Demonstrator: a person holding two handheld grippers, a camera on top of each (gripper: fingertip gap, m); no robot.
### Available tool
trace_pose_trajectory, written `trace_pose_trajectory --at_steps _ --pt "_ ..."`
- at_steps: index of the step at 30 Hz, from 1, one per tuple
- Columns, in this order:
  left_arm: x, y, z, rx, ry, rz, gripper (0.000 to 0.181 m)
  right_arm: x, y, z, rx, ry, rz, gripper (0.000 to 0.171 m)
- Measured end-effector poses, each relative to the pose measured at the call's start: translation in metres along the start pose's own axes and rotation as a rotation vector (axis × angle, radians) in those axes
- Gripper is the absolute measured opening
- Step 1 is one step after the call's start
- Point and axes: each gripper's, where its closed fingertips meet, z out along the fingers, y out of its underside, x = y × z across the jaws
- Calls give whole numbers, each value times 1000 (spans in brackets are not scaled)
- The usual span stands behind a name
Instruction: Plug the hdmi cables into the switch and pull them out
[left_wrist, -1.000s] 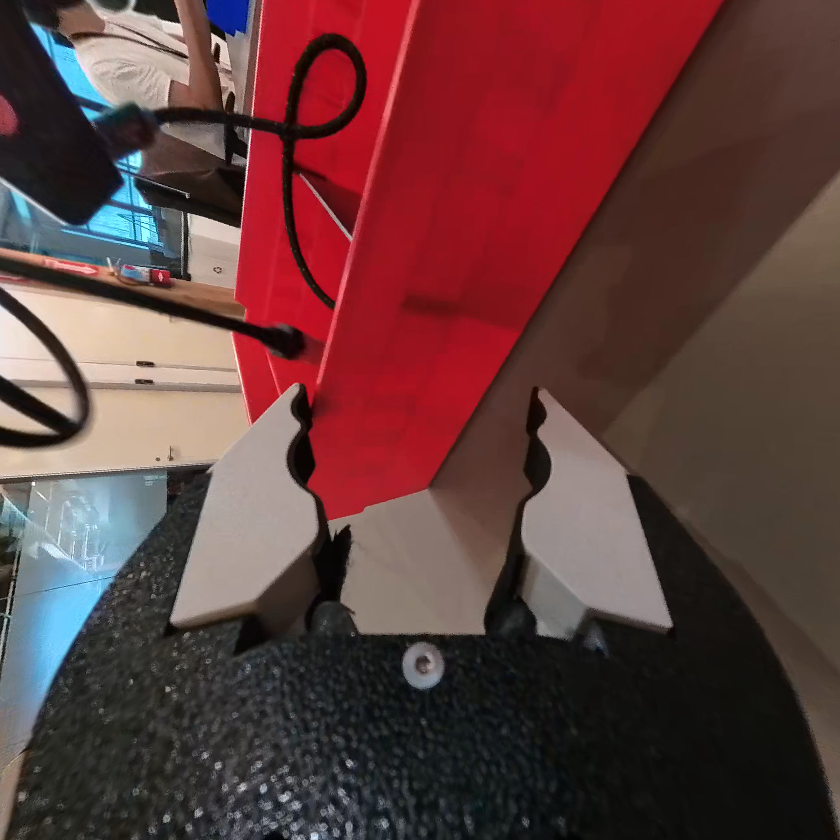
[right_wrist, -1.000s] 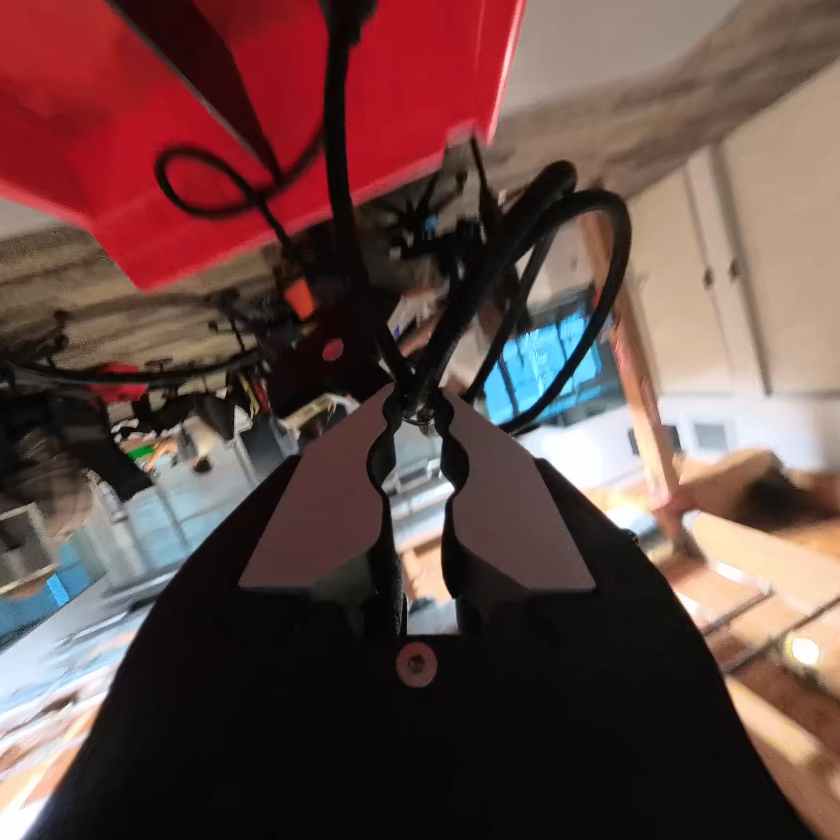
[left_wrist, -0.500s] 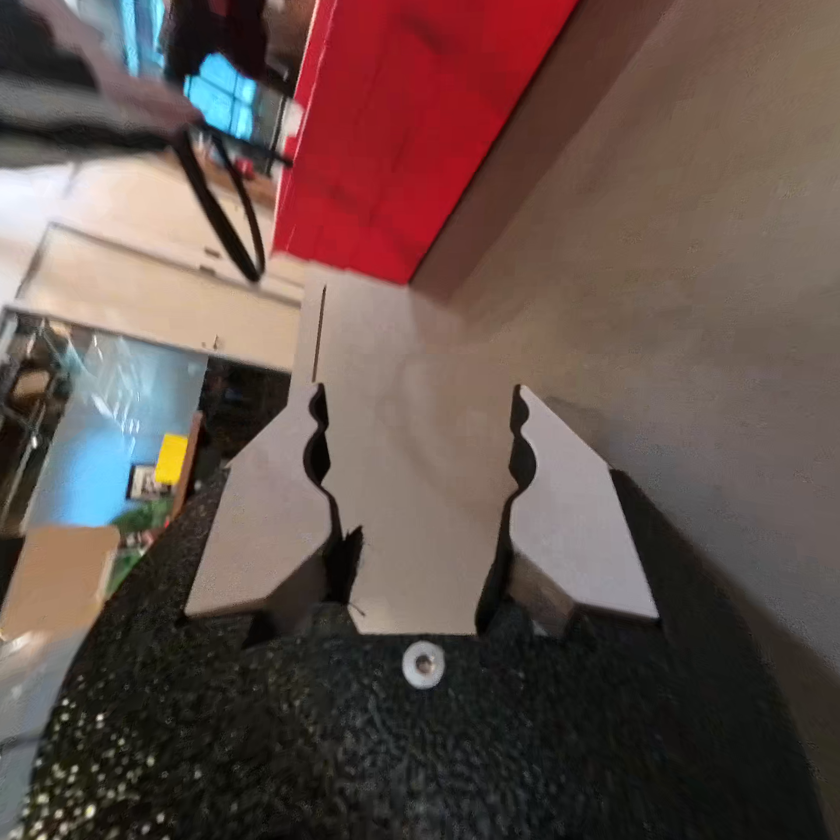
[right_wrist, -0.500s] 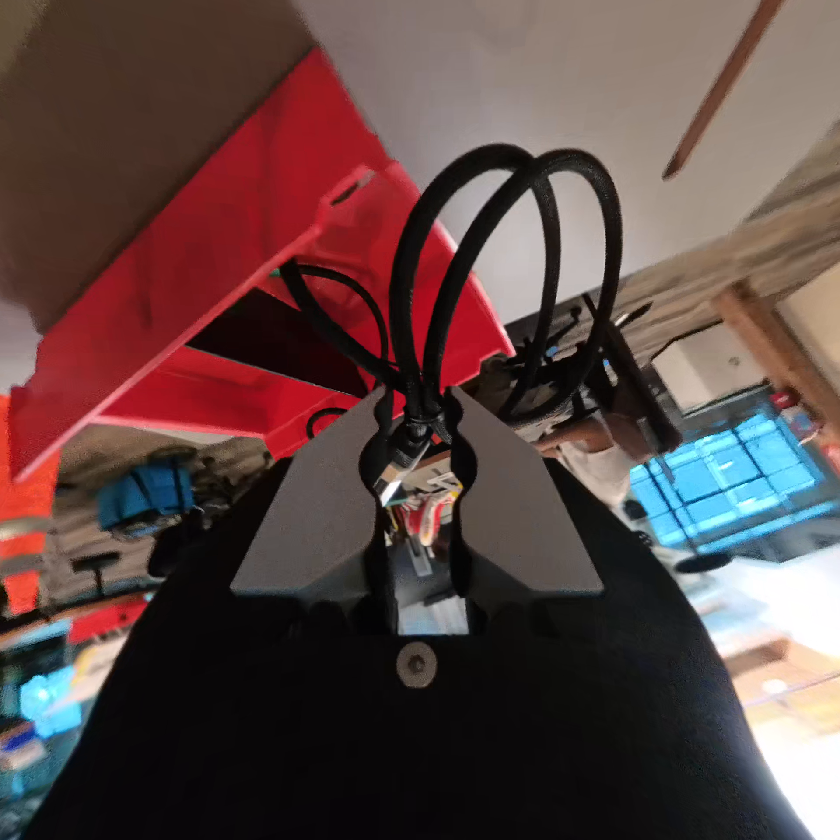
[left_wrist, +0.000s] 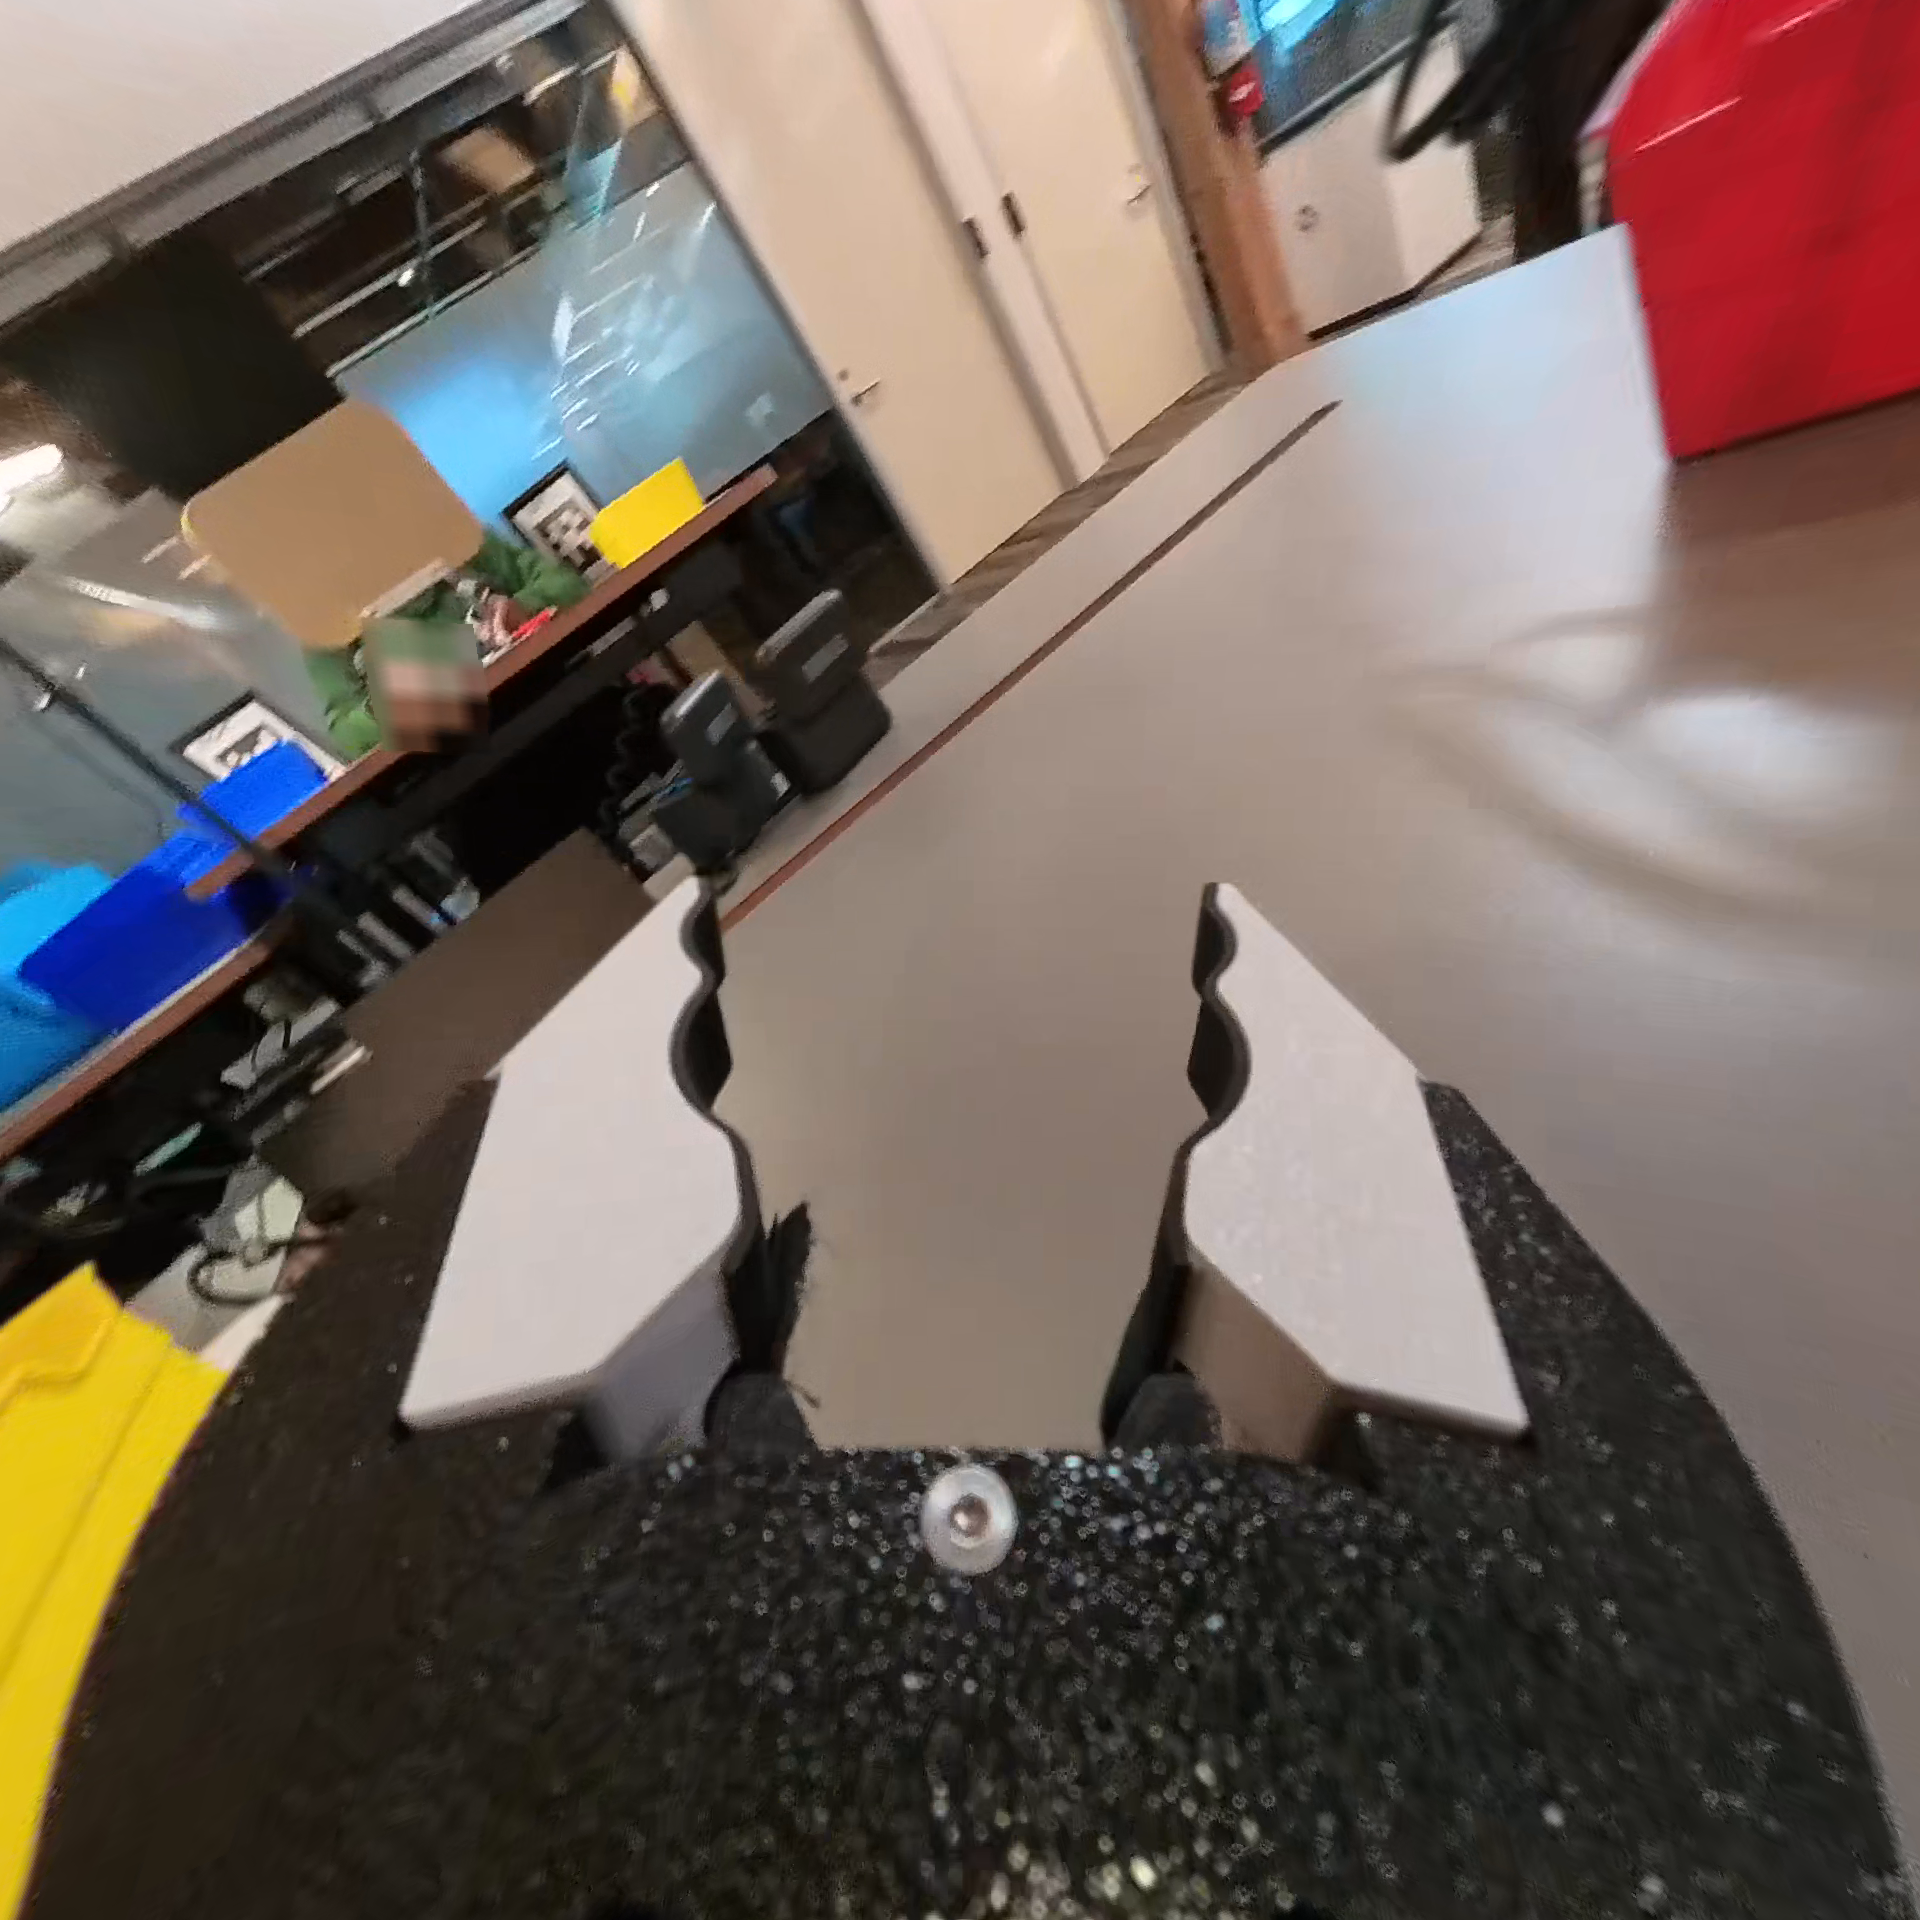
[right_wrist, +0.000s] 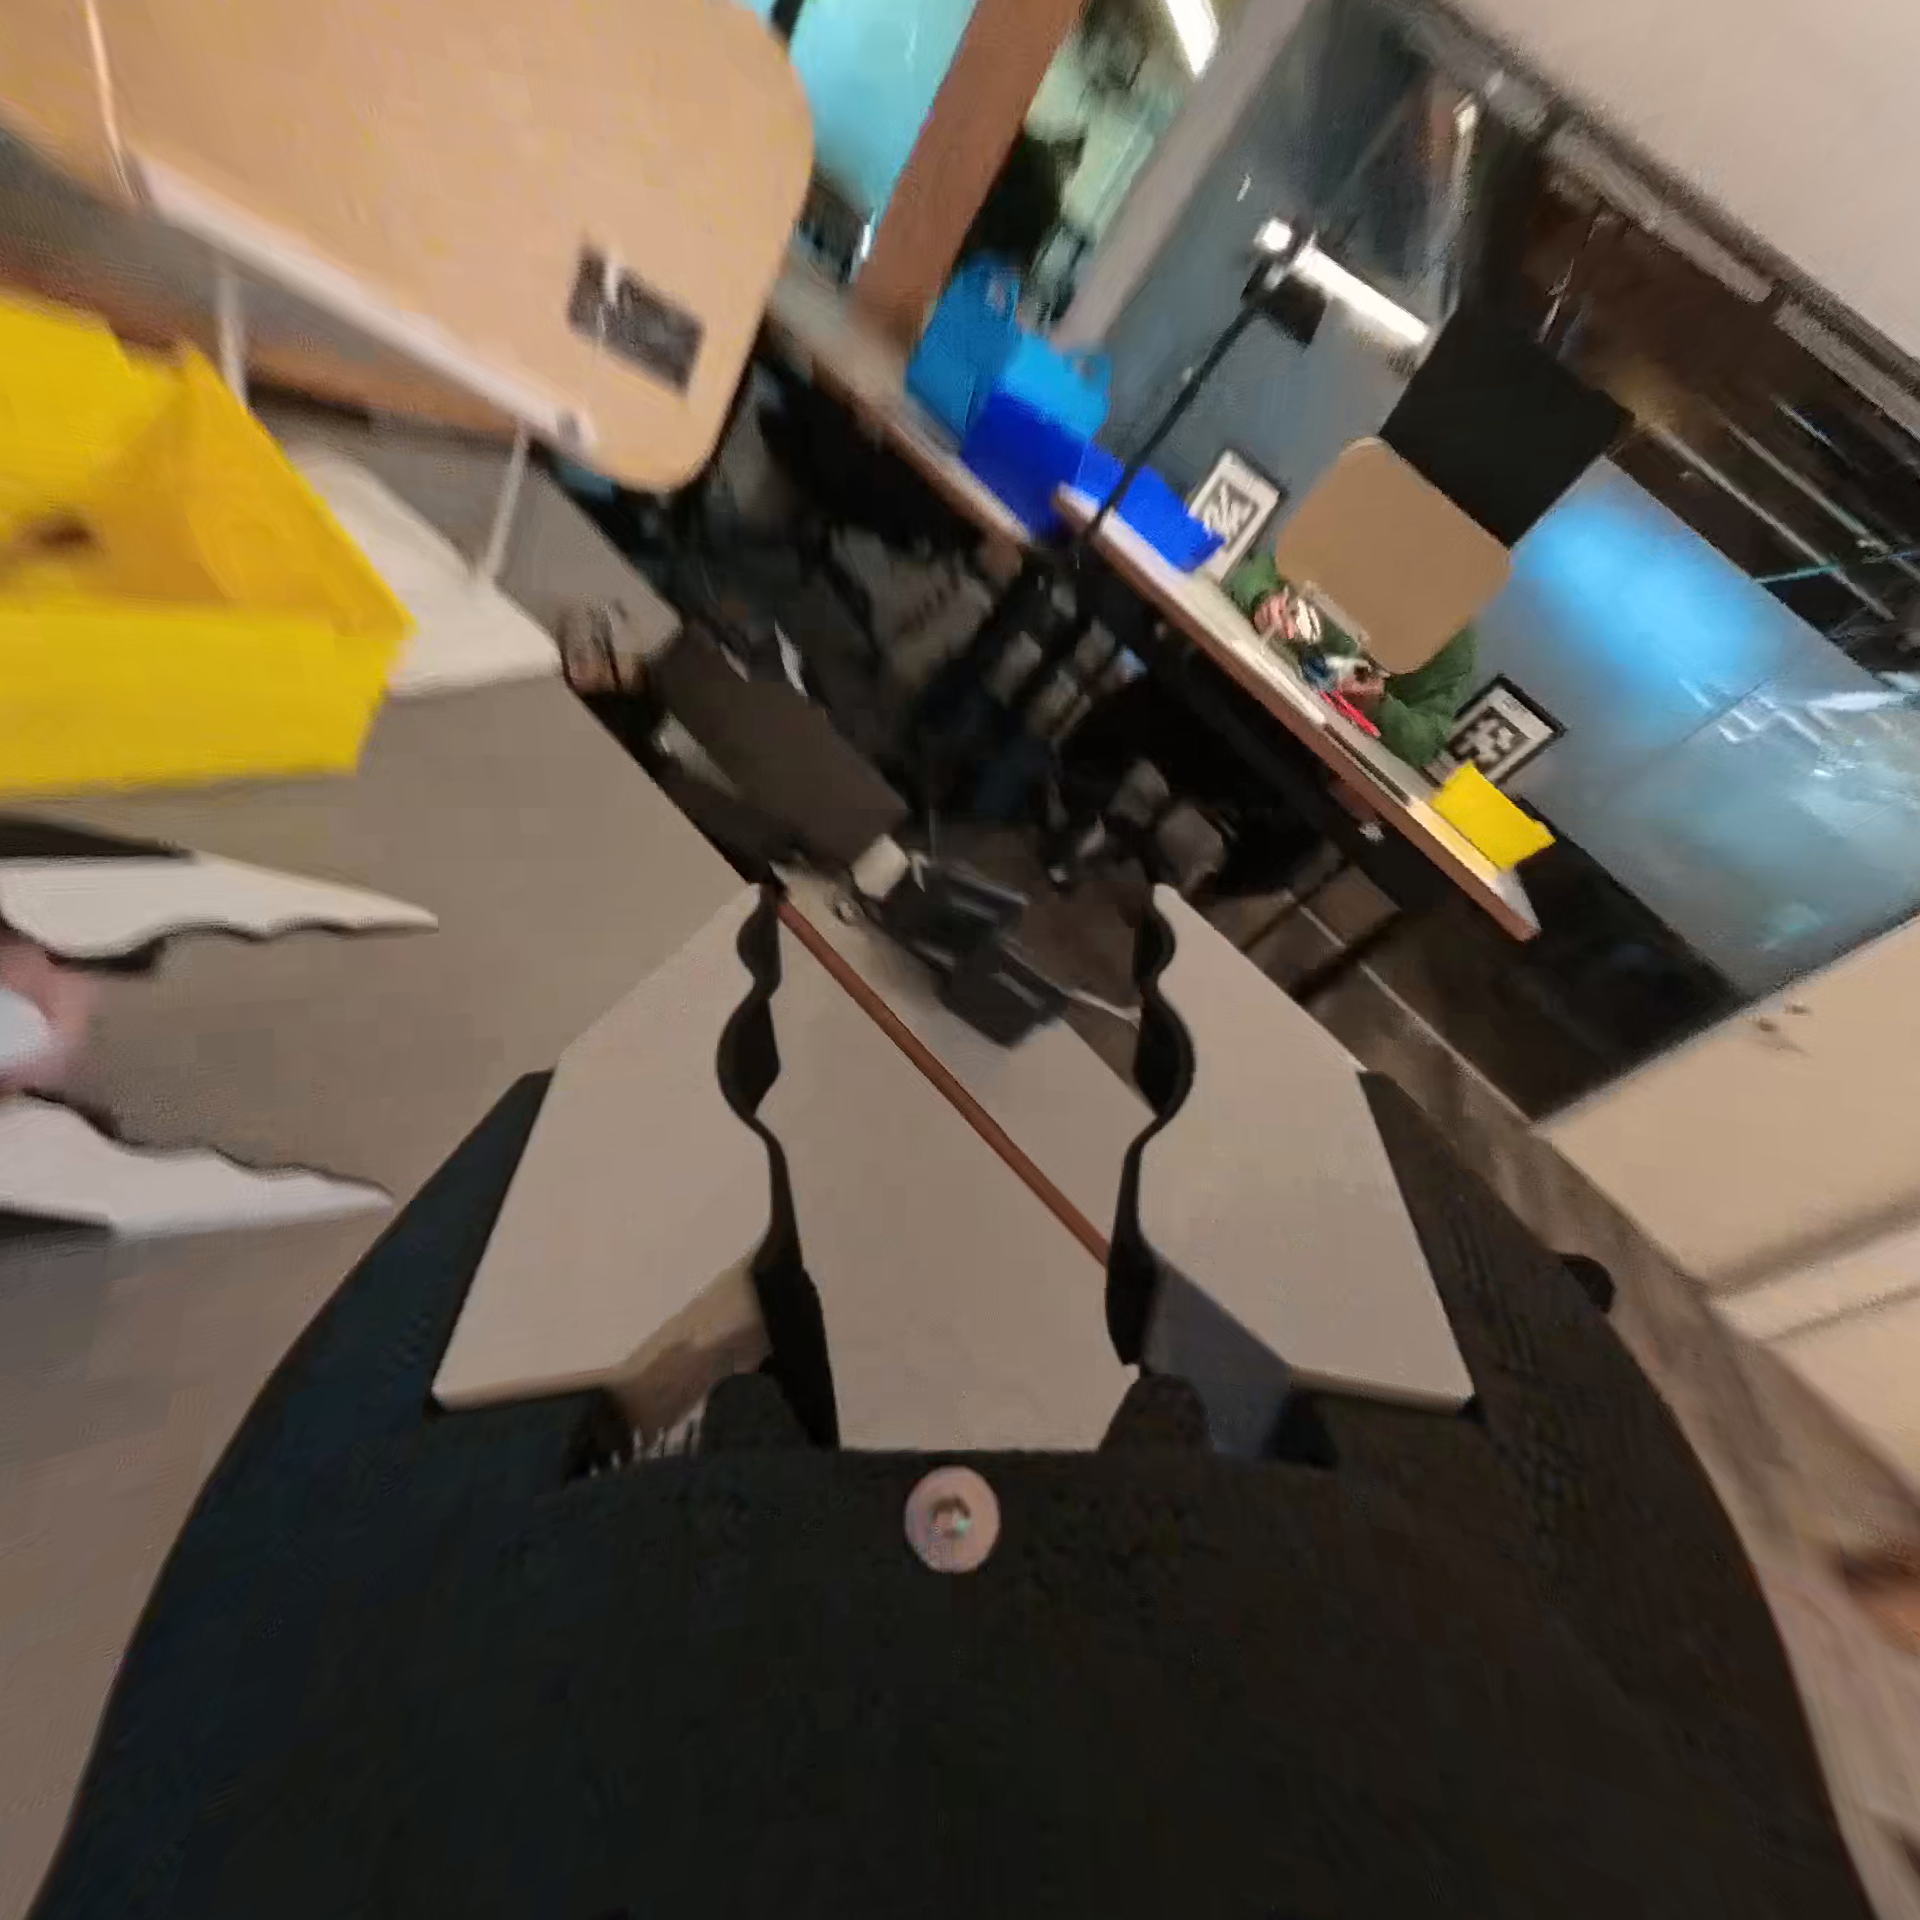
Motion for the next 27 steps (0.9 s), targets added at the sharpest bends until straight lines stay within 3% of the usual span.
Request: trace_pose_trajectory --at_steps 2,4,9,13,18,27 --pt "-10 9 2 -29 -24 -28 93 -20 15 25 112 84 117 85" --pt "-20 15 4 -44 -54 -55 102 -36 46 53 180 197 151 79" --pt "-36 16 5 -29 -123 -88 128 -66 120 102 154 335 120 77" --pt "-33 16 6 -28 -114 -59 126 -57 146 105 134 424 210 105" --pt "-28 13 4 -16 -107 -30 123 -54 147 96 170 437 232 107" --pt "-26 12 4 -11 -92 -39 117 -75 144 111 195 304 197 104"
